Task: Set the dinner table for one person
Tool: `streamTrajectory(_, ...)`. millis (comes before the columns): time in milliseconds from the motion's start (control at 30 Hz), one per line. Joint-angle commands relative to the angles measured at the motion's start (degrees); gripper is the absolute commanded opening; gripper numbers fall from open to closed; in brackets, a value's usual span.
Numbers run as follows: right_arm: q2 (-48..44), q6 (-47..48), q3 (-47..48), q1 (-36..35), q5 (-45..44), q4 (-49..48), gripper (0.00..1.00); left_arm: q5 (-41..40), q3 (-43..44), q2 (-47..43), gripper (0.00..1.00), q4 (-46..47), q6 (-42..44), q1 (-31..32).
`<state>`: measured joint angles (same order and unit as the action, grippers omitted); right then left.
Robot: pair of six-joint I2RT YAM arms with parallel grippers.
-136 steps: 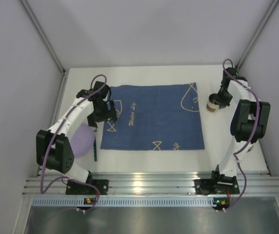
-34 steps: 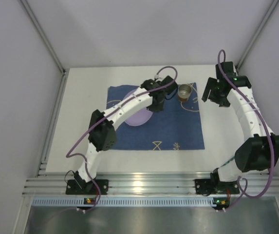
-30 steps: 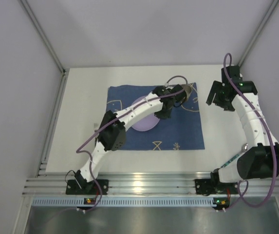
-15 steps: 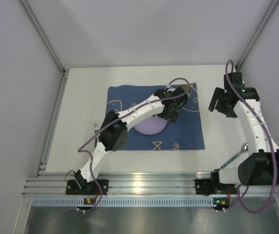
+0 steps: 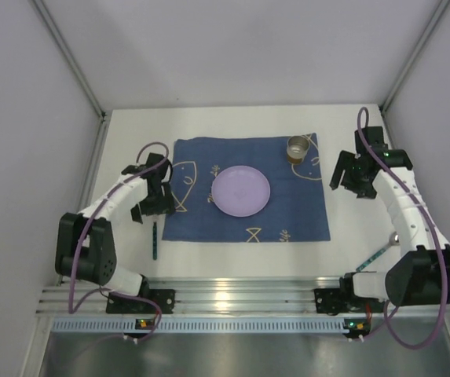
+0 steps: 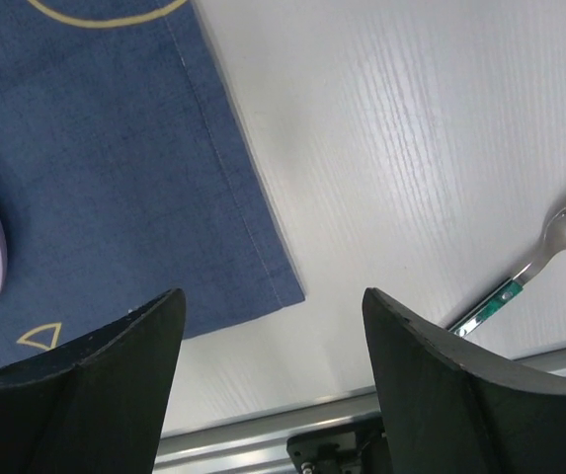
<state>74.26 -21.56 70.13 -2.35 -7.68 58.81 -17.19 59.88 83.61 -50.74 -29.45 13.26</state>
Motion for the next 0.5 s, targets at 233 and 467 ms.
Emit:
streamTrajectory(233,0.8,-1.3,1.7,-2.6,0.0,-3.1,0.73,3.8,-2.3,11.7,0.81,1.8,3.3,-5.2)
streamTrajectory(467,-1.0,-0.7,1.1,-2.6,-2.3,-1.4,0.74,4.2,-1.2,18.1,0.54,1.3,4.8,-6.4)
